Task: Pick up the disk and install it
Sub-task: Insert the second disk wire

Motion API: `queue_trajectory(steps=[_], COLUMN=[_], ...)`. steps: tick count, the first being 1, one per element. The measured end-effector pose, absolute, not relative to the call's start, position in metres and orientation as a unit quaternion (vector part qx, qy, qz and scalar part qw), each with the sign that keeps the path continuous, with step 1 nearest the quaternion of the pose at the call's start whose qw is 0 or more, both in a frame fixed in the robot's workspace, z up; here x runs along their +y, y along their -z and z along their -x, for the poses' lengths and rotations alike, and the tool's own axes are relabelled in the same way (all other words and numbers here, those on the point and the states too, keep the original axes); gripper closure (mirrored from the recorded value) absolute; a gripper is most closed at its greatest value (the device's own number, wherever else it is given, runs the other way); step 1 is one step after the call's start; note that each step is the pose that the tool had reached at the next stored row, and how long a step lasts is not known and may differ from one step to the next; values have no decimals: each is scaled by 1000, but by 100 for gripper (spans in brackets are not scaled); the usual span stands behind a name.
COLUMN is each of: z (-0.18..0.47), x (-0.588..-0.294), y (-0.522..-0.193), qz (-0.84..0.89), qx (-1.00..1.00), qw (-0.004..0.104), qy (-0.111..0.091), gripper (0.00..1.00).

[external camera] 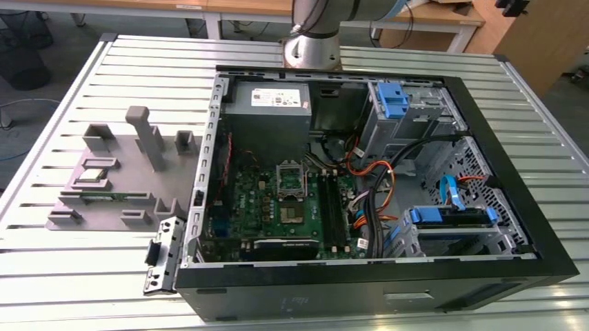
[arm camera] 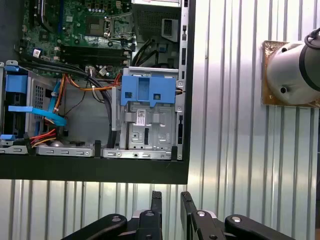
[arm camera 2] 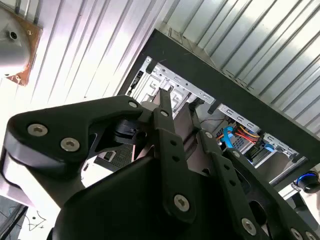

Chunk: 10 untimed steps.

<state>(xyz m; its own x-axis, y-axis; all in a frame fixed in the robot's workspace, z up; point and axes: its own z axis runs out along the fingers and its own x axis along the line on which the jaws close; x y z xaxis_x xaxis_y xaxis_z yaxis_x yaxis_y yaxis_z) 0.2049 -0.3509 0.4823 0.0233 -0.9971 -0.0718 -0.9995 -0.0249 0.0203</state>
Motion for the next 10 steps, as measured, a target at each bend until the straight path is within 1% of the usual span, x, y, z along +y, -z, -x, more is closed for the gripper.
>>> queue_trajectory(steps=[10], z=[-203], x=[-351], y=[-479], qz=[715], qx=[698], qw=[18], qy=[-33], gripper=[71])
